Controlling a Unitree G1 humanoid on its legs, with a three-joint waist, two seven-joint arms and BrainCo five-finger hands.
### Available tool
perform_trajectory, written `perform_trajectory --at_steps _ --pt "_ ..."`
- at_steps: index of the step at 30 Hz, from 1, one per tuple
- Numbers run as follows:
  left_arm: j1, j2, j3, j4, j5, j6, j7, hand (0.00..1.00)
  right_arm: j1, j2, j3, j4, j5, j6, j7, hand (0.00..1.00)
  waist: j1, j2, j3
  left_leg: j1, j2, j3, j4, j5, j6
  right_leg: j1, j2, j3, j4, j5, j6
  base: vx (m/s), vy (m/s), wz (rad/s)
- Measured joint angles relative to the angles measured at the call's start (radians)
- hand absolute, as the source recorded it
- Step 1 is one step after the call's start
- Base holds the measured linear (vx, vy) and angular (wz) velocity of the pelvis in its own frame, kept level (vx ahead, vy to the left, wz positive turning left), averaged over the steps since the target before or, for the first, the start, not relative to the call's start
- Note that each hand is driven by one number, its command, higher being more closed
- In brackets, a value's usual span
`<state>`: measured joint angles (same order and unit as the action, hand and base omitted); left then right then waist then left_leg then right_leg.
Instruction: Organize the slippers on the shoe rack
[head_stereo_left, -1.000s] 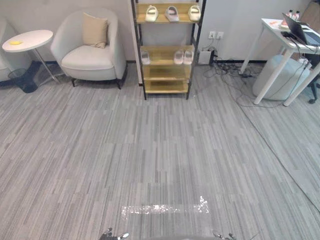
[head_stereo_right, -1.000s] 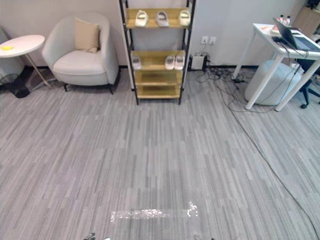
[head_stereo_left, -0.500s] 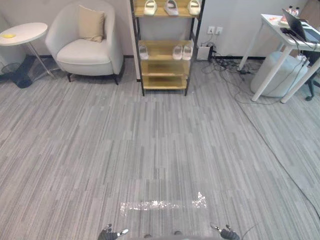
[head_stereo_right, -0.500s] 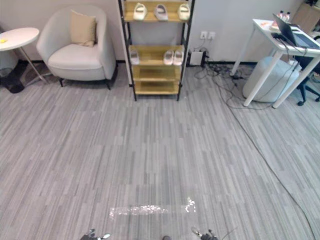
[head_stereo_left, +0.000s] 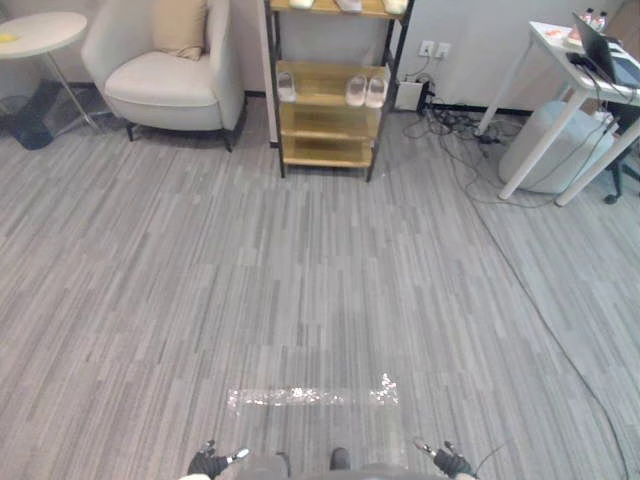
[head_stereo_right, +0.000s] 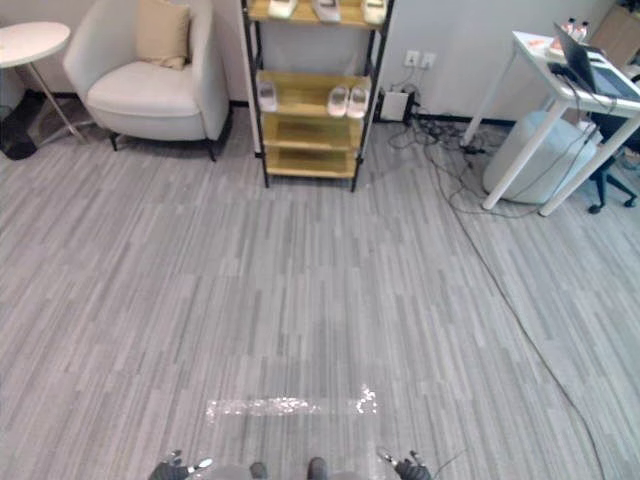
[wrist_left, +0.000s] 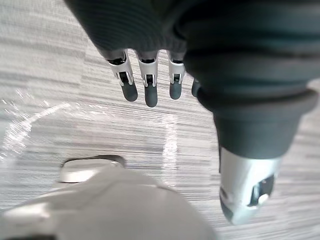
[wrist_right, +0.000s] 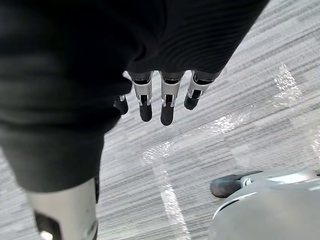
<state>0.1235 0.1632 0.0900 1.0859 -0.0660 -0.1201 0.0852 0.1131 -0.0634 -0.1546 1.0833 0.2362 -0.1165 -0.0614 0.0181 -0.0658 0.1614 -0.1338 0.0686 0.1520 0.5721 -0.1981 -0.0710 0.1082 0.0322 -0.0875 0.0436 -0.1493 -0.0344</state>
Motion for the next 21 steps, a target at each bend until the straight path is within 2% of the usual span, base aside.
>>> perform_trajectory --at_steps 2,3,5,7,8,9,11,13,14,15,16,18,19,20,21 --pt "0.015 -0.014 0.015 -0.021 -0.016 -0.002 0.006 0.0 0.016 -0.003 -0.001 -0.026 0.0 0.0 -0.002 0.0 0.008 0.012 0.004 -0.061 0.037 0.042 0.12 -0.046 0.017 0.02 0.002 0.011 0.029 -0.031 -0.007 0.11 -0.02 -0.1" --pt "0.016 -0.02 0.015 -0.026 -0.019 -0.002 0.009 0.0 0.014 -0.009 0.0 -0.03 0.0 0.002 -0.002 0.0 0.01 0.016 0.003 -0.085 0.042 0.058 0.113 -0.056 0.016 0.033 0.0 0.017 0.026 -0.036 -0.01 0.15 0.037 -0.04" --pt "0.015 -0.028 0.014 -0.033 -0.03 -0.003 0.012 0.0 0.0 -0.016 0.0 -0.031 0.0 0.003 -0.002 0.0 0.018 0.03 0.003 -0.13 0.033 0.061 -0.005 -0.048 0.024 0.033 -0.013 0.025 0.02 -0.042 -0.011 0.19 0.119 -0.16" --pt "0.014 -0.035 0.011 -0.032 -0.042 0.0 0.013 0.0 -0.025 -0.014 0.0 -0.031 -0.001 0.007 -0.002 0.0 0.034 0.038 0.002 -0.146 -0.005 0.047 -0.268 0.056 0.021 0.029 -0.038 0.054 0.0 -0.055 0.005 0.27 0.168 -0.38" --pt "0.014 -0.044 0.009 -0.028 -0.043 0.001 0.015 0.0 -0.031 -0.015 0.001 -0.029 -0.001 0.007 -0.002 0.0 0.039 0.052 -0.004 -0.148 -0.017 0.021 -0.348 0.105 0.027 0.029 -0.038 0.069 -0.006 -0.065 0.018 0.35 0.212 -0.49" --pt "0.013 -0.045 0.011 -0.016 -0.044 -0.001 0.016 0.0 -0.037 -0.008 0.001 -0.013 -0.001 0.009 -0.002 0.0 0.044 0.053 -0.008 -0.147 -0.031 0.0 -0.34 0.169 0.069 0.031 -0.05 0.086 0.01 -0.096 0.032 0.43 0.245 -0.49" --pt "0.023 -0.033 0.034 -0.016 -0.044 0.001 0.017 0.0 -0.042 0.024 0.003 -0.011 -0.005 0.012 -0.001 0.0 0.048 0.023 -0.032 -0.145 -0.06 0.046 -0.299 0.117 0.086 0.021 -0.097 0.095 0.084 -0.143 0.045 0.49 0.209 -0.48" --pt "0.019 -0.031 0.042 -0.014 -0.043 0.003 0.018 0.0 -0.04 0.032 0.012 -0.041 -0.041 0.013 0.003 0.0 0.067 0.012 -0.047 -0.108 -0.068 0.088 -0.286 0.066 0.101 -0.084 -0.123 0.099 0.337 -0.157 0.076 0.5 0.172 -0.55" --pt "0.018 -0.028 0.04 -0.013 -0.042 0.005 0.017 0.0 -0.034 0.034 0.011 -0.053 -0.042 0.011 0.005 0.0 0.065 0.01 -0.048 -0.071 -0.079 0.089 -0.295 0.049 0.106 -0.124 -0.132 0.094 0.464 -0.142 0.126 0.46 0.189 -0.27" --pt "0.01 -0.026 0.035 -0.014 -0.041 0.008 0.017 0.0 -0.029 0.035 0.011 -0.067 -0.042 0.011 0.007 0.0 0.058 0.009 -0.045 -0.013 -0.091 0.088 -0.311 0.03 0.109 -0.184 -0.151 0.092 0.648 -0.103 0.197 0.47 0.168 0.02" --pt "0.0 -0.022 0.025 -0.015 -0.036 0.011 0.016 0.0 -0.026 0.034 0.011 -0.083 -0.042 0.011 0.007 0.0 0.047 0.011 -0.043 0.044 -0.097 0.083 -0.326 0.014 0.112 -0.232 -0.164 0.084 0.799 -0.091 0.212 0.57 0.167 0.14" --pt "-0.023 -0.026 0.019 -0.014 -0.034 0.016 0.017 0.0 -0.03 0.031 0.012 -0.092 -0.043 0.009 0.007 0.0 0.039 0.025 -0.036 0.151 -0.097 0.078 -0.37 0.005 0.107 -0.302 -0.2 0.005 0.931 -0.107 0.174 0.41 0.088 0.11" --pt "-0.033 -0.029 0.019 -0.014 -0.034 0.016 0.018 0.0 -0.036 0.029 0.011 -0.091 -0.043 0.008 0.008 0.0 0.037 0.027 -0.035 0.194 -0.092 0.073 -0.402 0.005 0.106 -0.318 -0.211 -0.032 0.921 -0.121 0.152 0.41 0.024 0.17" --pt "-0.056 -0.043 0.018 -0.017 -0.035 0.015 0.018 0.0 -0.044 0.027 0.011 -0.09 -0.044 0.008 0.008 0.0 0.035 0.033 -0.034 0.257 -0.072 0.063 -0.434 -0.006 0.085 -0.348 -0.219 -0.118 0.8 -0.146 0.119 0.4 0.0 0.2" --pt "-0.066 -0.052 0.017 -0.017 -0.035 0.014 0.018 0.0 -0.046 0.027 0.011 -0.089 -0.044 0.007 0.009 0.0 0.034 0.032 -0.034 0.26 -0.066 0.06 -0.435 -0.011 0.076 -0.359 -0.217 -0.131 0.751 -0.147 0.115 0.37 -0.019 0.24"
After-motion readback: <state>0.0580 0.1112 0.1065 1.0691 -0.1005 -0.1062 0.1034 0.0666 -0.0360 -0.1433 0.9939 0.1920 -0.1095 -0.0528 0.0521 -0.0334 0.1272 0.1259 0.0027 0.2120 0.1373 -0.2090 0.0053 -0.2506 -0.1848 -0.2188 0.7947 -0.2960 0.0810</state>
